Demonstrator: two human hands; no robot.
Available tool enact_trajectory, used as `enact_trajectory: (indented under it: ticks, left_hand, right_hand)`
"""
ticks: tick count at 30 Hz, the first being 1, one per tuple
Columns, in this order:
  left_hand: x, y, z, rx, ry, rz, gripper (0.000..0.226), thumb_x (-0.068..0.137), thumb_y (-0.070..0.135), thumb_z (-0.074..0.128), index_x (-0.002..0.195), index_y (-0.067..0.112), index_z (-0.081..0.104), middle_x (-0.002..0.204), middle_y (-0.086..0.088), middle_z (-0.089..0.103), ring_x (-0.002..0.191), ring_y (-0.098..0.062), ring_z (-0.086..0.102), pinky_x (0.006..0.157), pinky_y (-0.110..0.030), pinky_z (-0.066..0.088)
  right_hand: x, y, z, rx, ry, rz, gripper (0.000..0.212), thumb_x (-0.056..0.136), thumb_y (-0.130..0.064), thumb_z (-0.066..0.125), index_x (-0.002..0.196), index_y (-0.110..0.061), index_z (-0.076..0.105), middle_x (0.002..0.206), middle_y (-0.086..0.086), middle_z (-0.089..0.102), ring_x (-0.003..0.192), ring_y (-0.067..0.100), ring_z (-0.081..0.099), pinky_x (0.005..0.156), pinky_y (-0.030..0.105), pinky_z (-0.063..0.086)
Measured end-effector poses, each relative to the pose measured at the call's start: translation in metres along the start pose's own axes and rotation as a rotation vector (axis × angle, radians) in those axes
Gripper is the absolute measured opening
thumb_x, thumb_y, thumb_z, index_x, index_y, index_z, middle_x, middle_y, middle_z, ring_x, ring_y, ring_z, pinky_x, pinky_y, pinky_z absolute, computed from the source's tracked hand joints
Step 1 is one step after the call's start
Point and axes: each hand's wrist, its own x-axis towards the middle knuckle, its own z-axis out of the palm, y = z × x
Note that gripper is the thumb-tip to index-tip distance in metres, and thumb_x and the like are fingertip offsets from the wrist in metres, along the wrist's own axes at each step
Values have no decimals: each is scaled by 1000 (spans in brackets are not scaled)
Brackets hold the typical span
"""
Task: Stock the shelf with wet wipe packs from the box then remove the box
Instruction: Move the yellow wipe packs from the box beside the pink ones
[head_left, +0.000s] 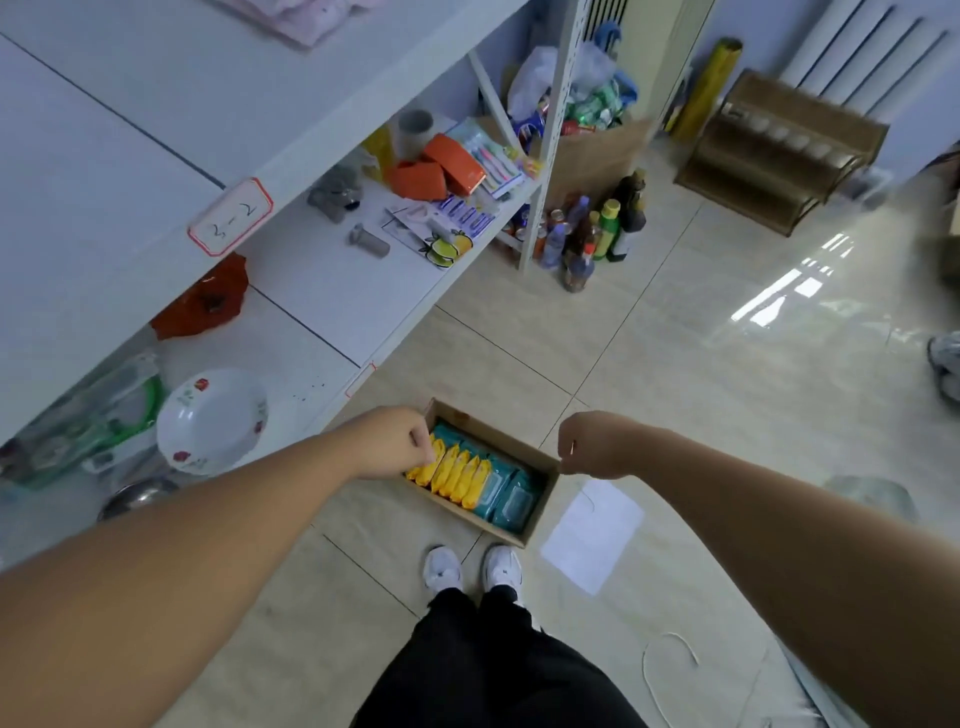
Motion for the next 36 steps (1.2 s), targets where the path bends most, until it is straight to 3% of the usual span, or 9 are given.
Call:
enact_trajectory:
  ticks: [3,7,11,16,20,24,26,30,36]
  left_hand:
    - [30,-11,25,5,-61,-15,20,92,34,66,93,16,73,90,13,67,87,-6,61,72,-24,45]
    - [84,-32,63,1,-114,-82,25,91,36,65,85,12,72,97,-1,74,90,-14,67,80,-27,53]
    - [147,-56,115,7,-189,-106,32,88,43,63,83,14,75,89,2,76,89,-19,71,84,-34,58]
    - [232,-102,193,-39,-213,-147,39,87,49,60,60,21,60,74,0,69,80,-25,69,66,-29,50]
    - [285,-133,248,-126,-290,-161,43,82,59,60,76,19,73,86,11,71,96,-17,67,88,-37,54]
    - [331,-164,296,-60,-271,-192,39,82,60,57,71,24,68,77,11,64,89,-24,66,71,-31,44]
    - [350,-177,315,-31,-248,-210,32,84,52,57,79,24,74,81,5,71,87,-25,67,71,-31,46]
    - [386,-199,347,28,-231,-229,25,89,42,59,88,26,78,85,4,71,82,-23,65,67,-29,48]
    - [437,-223,388,183,-163,-260,43,81,59,67,104,23,72,105,-2,72,97,-27,66,82,-40,55]
  right_hand:
    - [24,10,19,-21,-73,-3,34,94,-33,62,116,-8,67,117,9,68,107,28,65,91,37,55]
    - [68,22,43,3,-98,3,34,95,-34,60,116,-8,67,117,10,68,108,28,65,92,38,55]
    - [128,34,76,31,-142,8,35,98,-35,57,117,-8,67,117,9,68,102,27,64,92,37,54]
    - [220,56,142,140,-164,70,27,93,-36,61,108,-16,70,109,5,70,101,26,66,88,38,56]
    - [287,64,188,135,-242,65,16,93,-31,59,93,-17,67,93,3,66,84,22,60,79,33,53]
    - [355,67,226,136,-260,69,23,92,-31,60,104,-14,71,100,6,70,84,22,61,80,33,54]
    - [387,65,243,120,-244,59,24,93,-33,61,108,-16,70,103,5,70,86,22,61,77,32,51]
    - [441,60,270,178,-197,72,49,93,-37,66,138,-22,54,127,4,63,111,26,61,81,31,46]
    - [501,54,289,64,-169,-9,82,92,-34,72,158,-27,25,133,11,62,109,31,64,88,37,54]
